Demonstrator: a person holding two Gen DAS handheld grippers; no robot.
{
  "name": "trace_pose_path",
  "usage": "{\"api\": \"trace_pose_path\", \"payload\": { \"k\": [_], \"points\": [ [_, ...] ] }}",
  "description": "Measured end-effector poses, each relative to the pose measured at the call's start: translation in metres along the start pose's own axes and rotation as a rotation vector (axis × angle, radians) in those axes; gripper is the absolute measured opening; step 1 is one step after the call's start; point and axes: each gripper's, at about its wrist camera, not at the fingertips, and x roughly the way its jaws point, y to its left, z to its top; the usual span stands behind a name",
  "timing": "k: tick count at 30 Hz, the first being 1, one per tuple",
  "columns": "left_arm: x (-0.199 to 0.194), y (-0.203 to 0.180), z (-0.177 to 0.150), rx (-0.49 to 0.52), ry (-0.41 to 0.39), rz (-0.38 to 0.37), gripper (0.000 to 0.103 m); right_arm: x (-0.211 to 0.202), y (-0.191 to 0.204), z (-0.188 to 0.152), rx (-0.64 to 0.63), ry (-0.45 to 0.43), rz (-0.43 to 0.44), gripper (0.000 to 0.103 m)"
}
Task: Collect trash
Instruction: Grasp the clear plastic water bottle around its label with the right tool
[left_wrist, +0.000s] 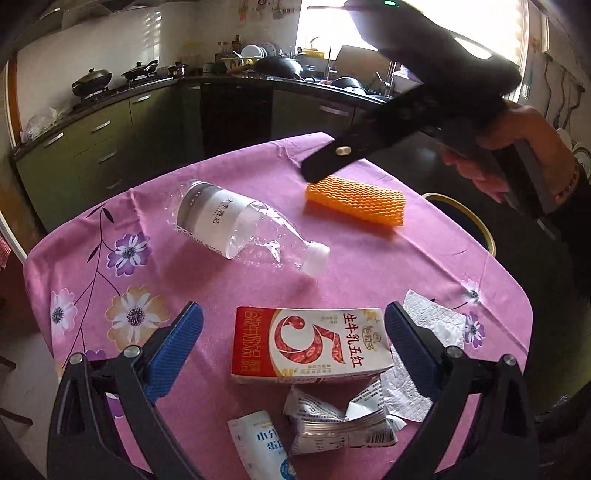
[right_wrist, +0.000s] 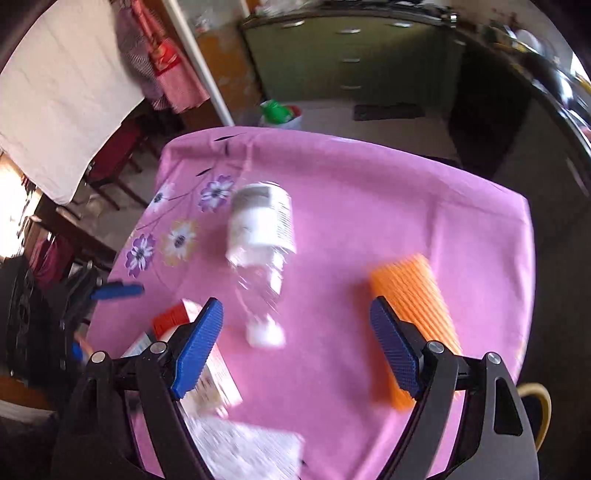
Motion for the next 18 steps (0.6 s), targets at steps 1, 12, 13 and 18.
{"api": "trace_pose_path", "payload": {
  "k": [1,12,13,18],
  "points": [
    [-0.001,0.002,0.0,-0.003,-0.003,0.002,0.094,0.01,0.007,0.012,-0.011,0.019,-0.005,0.081],
    [-0.006,0.007,0.001,-0.032,-0.022,-0.043,0.096,0.105,0.029,0.051,-0.045,0.196,-0.101,0.081],
    [-0.005,0.007,0.001,-0.031,-0.02,-0.043,0.096,0.11,0.03,0.051,-0.05,0.207,-0.109,0.081],
    [-0.002,0.007,0.0,-0.039,-0.014,-0.048,0.096,0.124,0.034,0.049,-0.066,0.231,-0.123,0.074]
  ]
}}
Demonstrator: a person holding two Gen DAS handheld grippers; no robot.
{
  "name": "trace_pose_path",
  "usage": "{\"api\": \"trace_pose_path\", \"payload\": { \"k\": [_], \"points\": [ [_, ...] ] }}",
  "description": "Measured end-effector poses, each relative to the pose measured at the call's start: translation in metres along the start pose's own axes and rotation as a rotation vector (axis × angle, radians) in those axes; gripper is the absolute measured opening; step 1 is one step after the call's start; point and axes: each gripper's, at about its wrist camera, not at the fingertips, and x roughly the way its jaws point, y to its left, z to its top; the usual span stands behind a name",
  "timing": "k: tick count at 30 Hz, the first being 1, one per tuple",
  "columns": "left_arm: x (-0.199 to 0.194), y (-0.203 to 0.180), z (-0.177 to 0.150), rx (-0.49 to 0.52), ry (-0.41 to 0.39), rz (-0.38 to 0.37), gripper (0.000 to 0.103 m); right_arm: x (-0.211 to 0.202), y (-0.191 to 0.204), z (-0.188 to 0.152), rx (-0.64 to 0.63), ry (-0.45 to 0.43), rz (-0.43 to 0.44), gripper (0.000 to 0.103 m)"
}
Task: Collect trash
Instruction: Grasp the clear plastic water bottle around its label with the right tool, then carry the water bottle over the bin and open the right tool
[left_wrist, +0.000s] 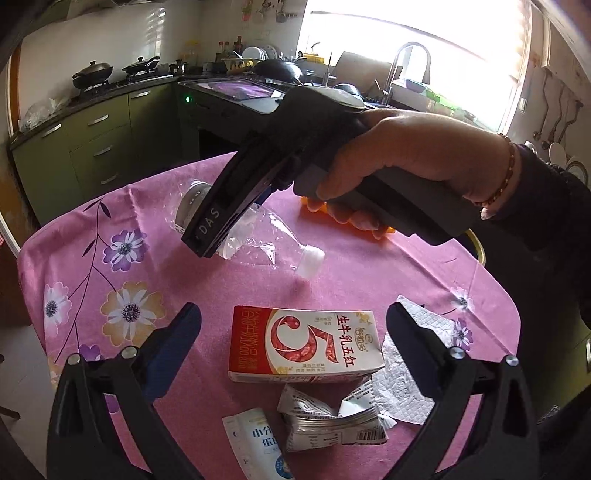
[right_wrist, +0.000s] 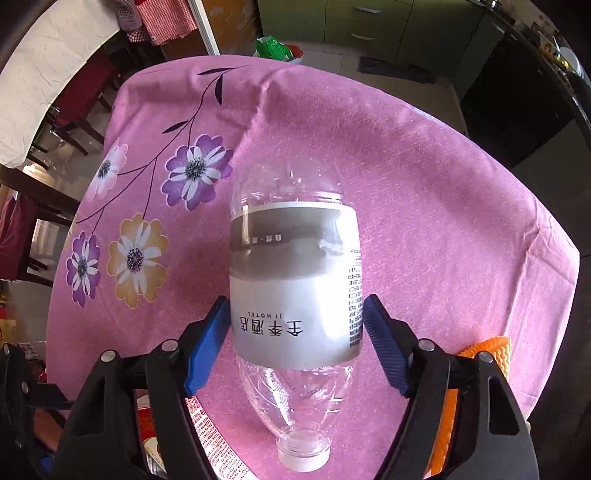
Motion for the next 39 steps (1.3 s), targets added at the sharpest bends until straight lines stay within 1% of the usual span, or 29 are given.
{"api": "trace_pose_path", "payload": {
  "k": [1,3,7,15,20,24,26,29,33,34,37,39],
  "points": [
    [0.0,0.0,0.0,-0.002,0.0,-0.001,0.096,0.001,0.001,0.001,-0.002,0.0,-0.004,0.074],
    [0.001,0.0,0.0,-0.002,0.001,-0.005,0.096,0.003,0.002,0.002,-0.008,0.003,-0.014,0.066],
    [0.003,-0.002,0.0,-0.001,0.007,-0.005,0.096,0.008,0.005,0.004,-0.017,0.002,-0.02,0.065],
    [0.003,0.0,-0.001,-0.007,0.004,-0.007,0.096,-0.006,0.002,-0.004,-0.023,-0.019,-0.012,0.064],
    [0.002,0.0,-0.002,-0.007,0.002,-0.009,0.096,-0.025,-0.014,-0.016,-0.001,-0.04,0.016,0.064],
    [0.002,-0.001,-0.001,-0.006,0.003,-0.015,0.096,-0.049,-0.036,-0.038,0.019,-0.064,0.024,0.064],
    [0.003,-0.002,-0.001,-0.005,0.005,-0.015,0.096,-0.063,-0.052,-0.055,0.035,-0.072,0.024,0.064],
    [0.003,-0.004,-0.001,0.003,0.005,-0.015,0.096,-0.088,-0.093,-0.097,0.096,-0.089,-0.002,0.064],
    [0.004,-0.01,-0.001,0.022,0.005,-0.021,0.096,-0.117,-0.169,-0.17,0.249,-0.102,-0.065,0.065],
    [0.005,-0.012,0.0,0.023,0.008,-0.024,0.096,-0.122,-0.194,-0.193,0.307,-0.101,-0.082,0.065],
    [0.009,-0.016,-0.001,0.038,0.016,-0.025,0.096,-0.125,-0.256,-0.254,0.455,-0.067,-0.133,0.065],
    [0.01,-0.017,-0.002,0.04,0.017,-0.032,0.096,-0.119,-0.286,-0.286,0.527,-0.034,-0.148,0.065]
  ]
}}
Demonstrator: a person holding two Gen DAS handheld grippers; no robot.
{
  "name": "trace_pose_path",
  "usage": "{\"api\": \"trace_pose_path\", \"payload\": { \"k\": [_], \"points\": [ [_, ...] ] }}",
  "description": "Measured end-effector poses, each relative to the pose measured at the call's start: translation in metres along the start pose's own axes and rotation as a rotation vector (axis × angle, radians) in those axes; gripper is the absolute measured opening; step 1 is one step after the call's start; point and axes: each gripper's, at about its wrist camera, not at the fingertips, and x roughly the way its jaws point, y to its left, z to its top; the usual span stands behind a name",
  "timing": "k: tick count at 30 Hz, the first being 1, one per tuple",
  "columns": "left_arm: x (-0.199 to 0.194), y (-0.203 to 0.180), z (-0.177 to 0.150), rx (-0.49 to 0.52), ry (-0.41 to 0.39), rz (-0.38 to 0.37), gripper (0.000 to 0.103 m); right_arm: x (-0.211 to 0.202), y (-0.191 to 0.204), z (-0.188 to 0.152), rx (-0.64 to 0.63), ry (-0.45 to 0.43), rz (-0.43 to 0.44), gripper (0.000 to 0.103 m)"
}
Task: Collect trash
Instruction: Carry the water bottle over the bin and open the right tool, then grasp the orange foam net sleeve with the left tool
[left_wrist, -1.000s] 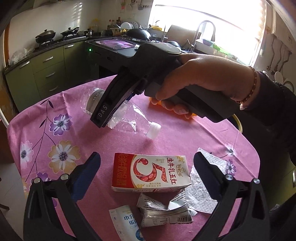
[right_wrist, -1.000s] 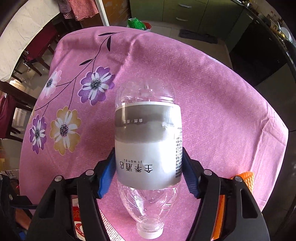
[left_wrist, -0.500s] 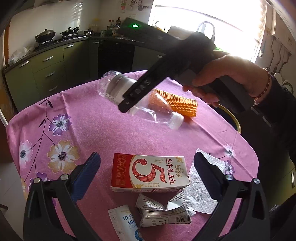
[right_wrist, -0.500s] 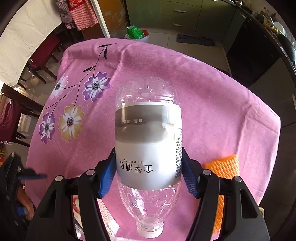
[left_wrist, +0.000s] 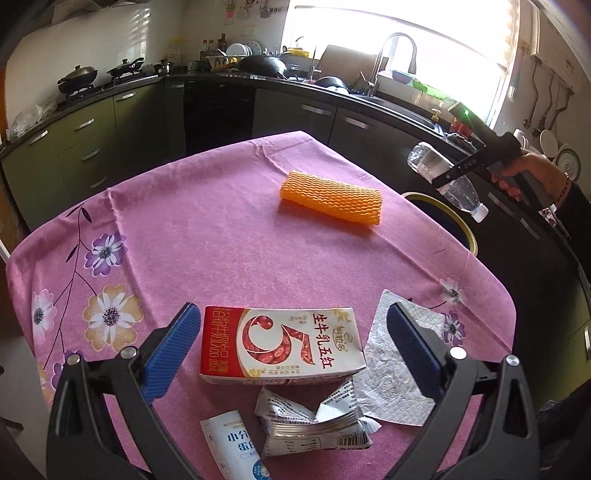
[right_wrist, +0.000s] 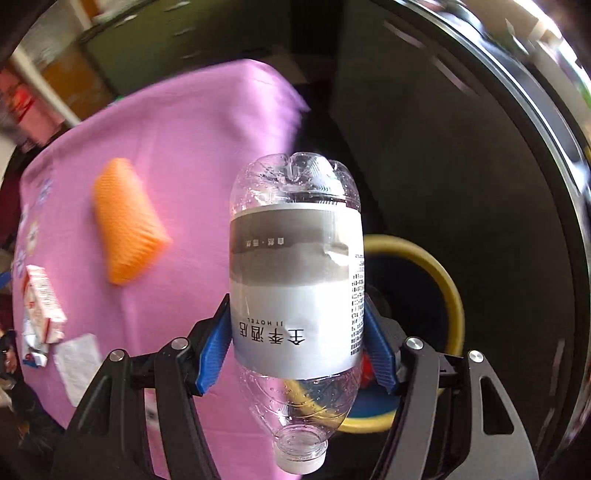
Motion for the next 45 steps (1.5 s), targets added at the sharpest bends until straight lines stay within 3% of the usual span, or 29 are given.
{"api": "trace_pose_path", "payload": {
  "k": [6,10,14,16,17,20,27,35,41,45],
  "points": [
    [0.002,0.002,-0.001,-0.012,0.006,-0.007,0.096,0.042,-0.084,-0.029,0.156,0.08,-0.044,0.065],
    [0.004,0.002,0.0,-0.01,0.011,-0.006,0.096,0.067,-0.104,-0.03,0.204,0.116,-0.047,0.065],
    [0.004,0.002,0.0,-0.01,0.011,-0.006,0.096,0.086,-0.101,-0.031,0.204,0.155,-0.059,0.065],
    [0.005,0.002,-0.001,-0.008,0.013,-0.003,0.096,0.089,-0.107,-0.034,0.19,0.17,-0.07,0.075],
    [0.004,0.002,-0.001,-0.006,0.012,-0.001,0.096,0.087,-0.105,-0.035,0.184,0.161,-0.088,0.081],
    [0.003,0.003,0.0,-0.009,0.008,-0.002,0.096,0.072,-0.1,-0.038,0.17,0.116,-0.095,0.084],
    [0.001,0.009,0.0,-0.061,0.027,0.02,0.096,0.026,-0.091,-0.049,0.159,0.006,-0.064,0.084],
    [0.012,-0.021,-0.003,0.008,0.113,0.034,0.096,0.004,-0.064,-0.068,0.097,-0.066,0.017,0.084],
    [0.025,-0.055,0.034,0.038,0.138,-0.001,0.096,0.005,-0.042,-0.068,0.036,-0.092,0.061,0.084],
    [0.054,-0.083,0.07,0.055,0.173,-0.021,0.096,0.006,-0.033,-0.073,0.006,-0.102,0.077,0.084]
  ]
}}
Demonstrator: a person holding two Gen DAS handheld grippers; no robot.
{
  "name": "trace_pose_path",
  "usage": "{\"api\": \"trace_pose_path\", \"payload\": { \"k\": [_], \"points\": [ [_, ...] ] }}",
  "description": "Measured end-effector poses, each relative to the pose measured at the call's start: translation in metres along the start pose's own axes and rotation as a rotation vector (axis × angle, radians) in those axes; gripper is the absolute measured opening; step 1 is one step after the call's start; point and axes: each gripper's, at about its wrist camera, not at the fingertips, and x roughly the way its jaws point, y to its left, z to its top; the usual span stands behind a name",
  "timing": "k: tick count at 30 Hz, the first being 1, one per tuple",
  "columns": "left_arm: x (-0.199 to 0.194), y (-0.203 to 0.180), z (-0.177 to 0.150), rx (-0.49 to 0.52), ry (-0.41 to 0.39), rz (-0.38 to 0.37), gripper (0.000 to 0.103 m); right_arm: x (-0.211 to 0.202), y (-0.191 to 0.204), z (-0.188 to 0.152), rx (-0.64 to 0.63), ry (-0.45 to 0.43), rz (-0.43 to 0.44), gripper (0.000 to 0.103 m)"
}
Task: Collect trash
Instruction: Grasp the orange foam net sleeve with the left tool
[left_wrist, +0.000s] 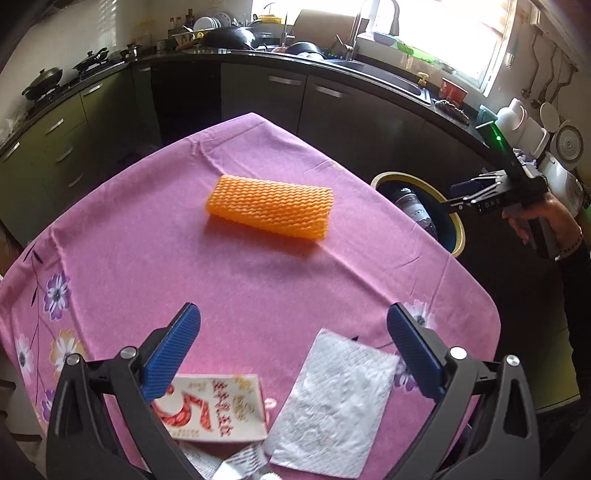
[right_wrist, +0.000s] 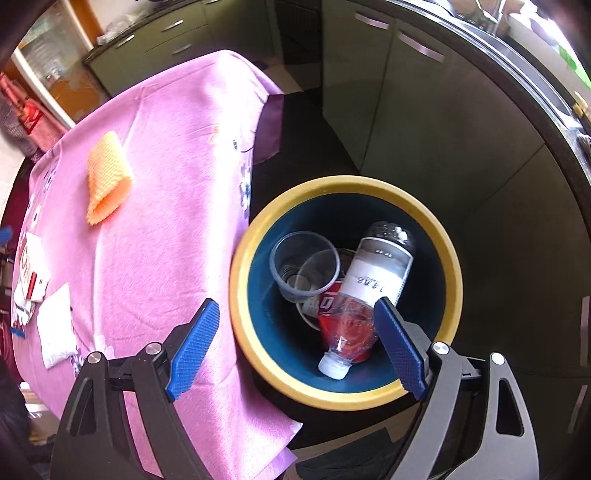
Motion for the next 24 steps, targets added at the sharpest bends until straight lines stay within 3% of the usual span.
{"api": "trace_pose_path", "payload": {
  "k": [4,9,11,12,16,19,22,24],
  "points": [
    [0.042,-0.021,0.037,-0.017,0.041,-0.008,0.096,0.004,0.0,-0.007,-0.008,-0.005,0.016,0.084],
    [0.097,-0.043,0.064,0.086,0.067,0.125,0.094,0.005,-0.01,-0.016,0.003,-0.012,0.026,0.084],
    [0.112,-0.042,0.067,0.091,0.094,0.129,0.073,0.005,-0.013,-0.02,0.005,-0.012,0.03,0.084],
    [0.121,-0.04,0.068,0.085,0.118,0.134,0.067,0.005,-0.014,-0.022,0.007,-0.012,0.032,0.084],
    [0.134,-0.037,0.068,0.098,0.125,0.168,0.063,0.004,-0.022,-0.028,0.016,-0.014,0.037,0.084],
    [0.133,-0.037,0.068,0.097,0.115,0.192,0.053,0.005,-0.026,-0.03,0.026,-0.017,0.042,0.084],
    [0.13,-0.036,0.07,0.082,0.108,0.174,0.041,0.007,-0.026,-0.032,0.026,-0.016,0.046,0.084],
    [0.128,-0.037,0.07,0.076,0.103,0.161,0.019,0.008,-0.024,-0.033,0.023,-0.018,0.052,0.084]
  ]
}}
